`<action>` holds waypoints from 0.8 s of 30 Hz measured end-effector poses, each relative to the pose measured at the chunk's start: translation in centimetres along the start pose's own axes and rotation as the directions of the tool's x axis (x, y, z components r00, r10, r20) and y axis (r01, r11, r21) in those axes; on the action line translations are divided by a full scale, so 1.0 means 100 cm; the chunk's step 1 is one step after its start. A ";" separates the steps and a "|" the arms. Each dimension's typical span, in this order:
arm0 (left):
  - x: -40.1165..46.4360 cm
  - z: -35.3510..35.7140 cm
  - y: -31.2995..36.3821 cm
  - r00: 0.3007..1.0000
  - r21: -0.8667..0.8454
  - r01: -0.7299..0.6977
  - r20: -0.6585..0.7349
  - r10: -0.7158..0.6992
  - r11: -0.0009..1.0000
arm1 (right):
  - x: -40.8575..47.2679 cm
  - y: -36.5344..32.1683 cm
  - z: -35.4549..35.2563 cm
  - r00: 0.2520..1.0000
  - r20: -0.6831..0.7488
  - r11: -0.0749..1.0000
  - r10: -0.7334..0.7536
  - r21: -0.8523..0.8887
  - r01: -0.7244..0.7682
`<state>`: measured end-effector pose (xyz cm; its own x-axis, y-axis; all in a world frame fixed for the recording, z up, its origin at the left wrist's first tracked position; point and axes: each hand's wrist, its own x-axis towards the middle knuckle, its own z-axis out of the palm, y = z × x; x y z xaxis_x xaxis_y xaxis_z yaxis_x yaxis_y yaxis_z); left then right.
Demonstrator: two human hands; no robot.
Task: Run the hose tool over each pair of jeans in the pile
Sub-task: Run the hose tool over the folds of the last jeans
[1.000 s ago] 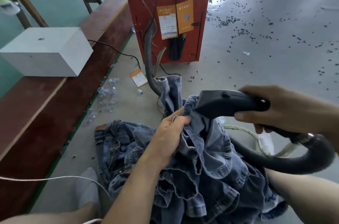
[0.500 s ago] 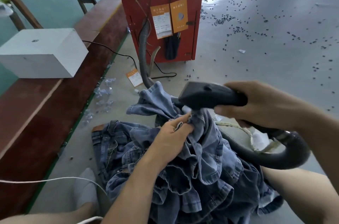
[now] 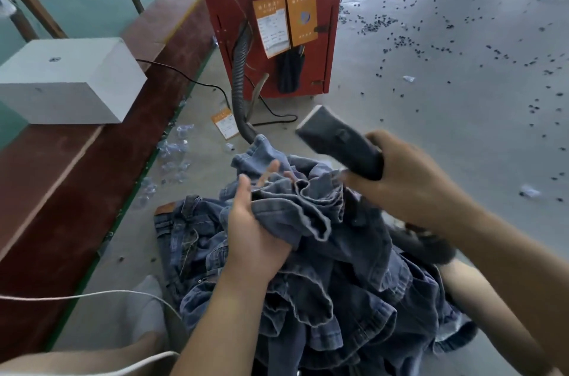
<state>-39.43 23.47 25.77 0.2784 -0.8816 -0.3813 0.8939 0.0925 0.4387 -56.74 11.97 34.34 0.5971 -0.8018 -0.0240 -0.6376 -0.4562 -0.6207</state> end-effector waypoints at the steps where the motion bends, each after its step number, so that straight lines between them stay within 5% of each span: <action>1: 0.000 -0.006 0.004 0.999 -0.035 -0.047 -0.024 0.046 0.998 | 0.002 0.008 -0.006 0.998 0.006 0.998 0.063 -0.028 -0.063; 4: -0.005 -0.018 0.007 0.995 -0.046 -0.085 -0.061 0.082 0.995 | 0.001 0.036 -0.030 0.983 0.105 0.989 0.148 -0.014 -0.148; 10: -0.018 -0.026 0.012 0.993 0.281 -0.058 -0.080 0.084 0.958 | -0.026 0.048 -0.057 0.920 0.375 0.993 0.118 -0.053 -0.105; 16: -0.035 -0.020 0.027 1.000 0.491 0.022 -0.015 -0.017 0.871 | -0.030 0.026 -0.055 0.924 0.354 0.982 -0.143 -0.069 0.178; 21: -0.042 -0.016 0.012 1.000 0.543 -0.005 0.025 -0.011 0.840 | -0.036 -0.003 -0.045 0.845 0.477 0.960 -0.242 -0.008 0.279; 24: -0.048 -0.017 0.004 0.998 0.528 0.043 0.021 -0.064 0.848 | -0.032 -0.012 -0.026 0.905 0.343 0.964 -0.253 0.015 0.265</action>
<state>-39.79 28.51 26.33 0.2133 -0.8951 -0.3915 0.5842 -0.2043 0.7855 -59.20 14.05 37.21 0.8686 -0.4773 -0.1332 -0.4496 -0.6462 -0.6167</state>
